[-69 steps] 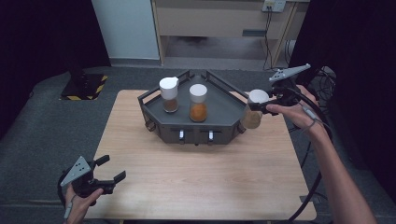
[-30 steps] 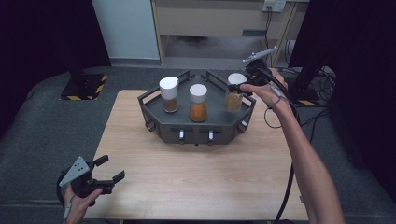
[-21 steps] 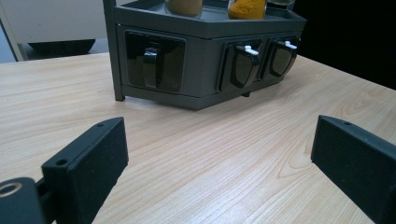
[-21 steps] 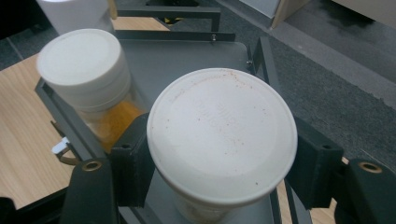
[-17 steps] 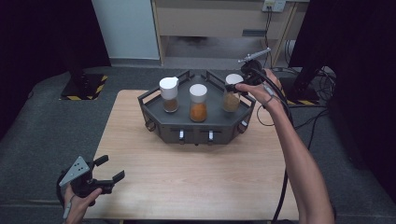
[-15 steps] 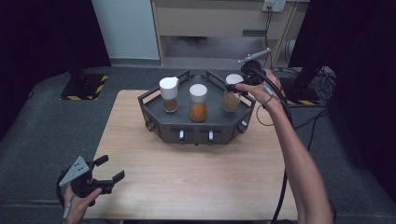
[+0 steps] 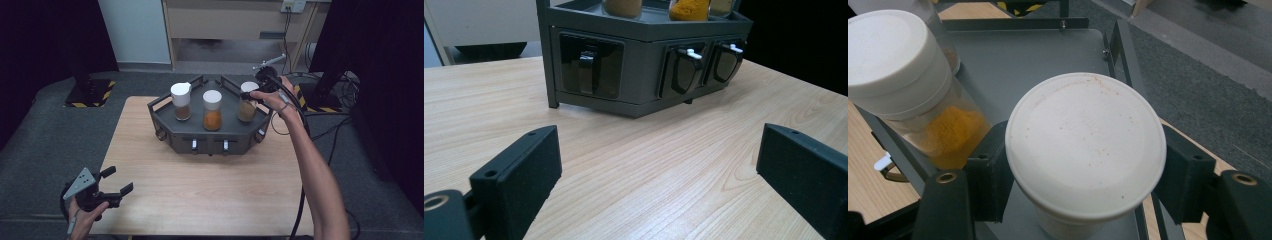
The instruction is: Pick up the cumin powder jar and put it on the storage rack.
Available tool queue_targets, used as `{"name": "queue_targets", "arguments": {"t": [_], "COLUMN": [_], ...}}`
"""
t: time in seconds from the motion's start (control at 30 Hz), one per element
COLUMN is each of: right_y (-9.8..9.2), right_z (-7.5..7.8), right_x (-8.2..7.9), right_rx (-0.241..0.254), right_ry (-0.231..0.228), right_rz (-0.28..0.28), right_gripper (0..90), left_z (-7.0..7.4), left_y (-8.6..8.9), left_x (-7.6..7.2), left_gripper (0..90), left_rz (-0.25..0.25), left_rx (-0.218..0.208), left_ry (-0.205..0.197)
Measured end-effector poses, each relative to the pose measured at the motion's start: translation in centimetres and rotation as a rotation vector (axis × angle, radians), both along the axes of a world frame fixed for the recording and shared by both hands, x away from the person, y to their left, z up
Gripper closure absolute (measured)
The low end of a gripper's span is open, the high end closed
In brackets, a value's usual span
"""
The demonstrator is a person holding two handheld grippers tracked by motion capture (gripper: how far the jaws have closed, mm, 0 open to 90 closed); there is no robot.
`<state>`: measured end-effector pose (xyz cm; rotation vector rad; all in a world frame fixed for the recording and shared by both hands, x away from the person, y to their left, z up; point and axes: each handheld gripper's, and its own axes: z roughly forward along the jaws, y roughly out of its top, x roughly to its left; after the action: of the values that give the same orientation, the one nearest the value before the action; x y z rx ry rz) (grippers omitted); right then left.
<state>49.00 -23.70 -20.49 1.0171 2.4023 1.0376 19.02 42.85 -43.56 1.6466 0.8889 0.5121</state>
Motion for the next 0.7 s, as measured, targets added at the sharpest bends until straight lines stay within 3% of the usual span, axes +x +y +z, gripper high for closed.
{"name": "queue_targets", "arguments": {"t": [0.7], "right_y": [0.53], "right_z": [-0.42], "right_x": [0.77], "right_rx": [-0.007], "right_ry": [0.024], "right_rz": [-0.002], "right_gripper": [34.2], "left_z": [-0.02], "left_y": [0.11], "left_x": [-0.03], "left_gripper": [3.1], "left_rz": [0.001], "left_rx": [0.0], "left_ry": [-0.003]}}
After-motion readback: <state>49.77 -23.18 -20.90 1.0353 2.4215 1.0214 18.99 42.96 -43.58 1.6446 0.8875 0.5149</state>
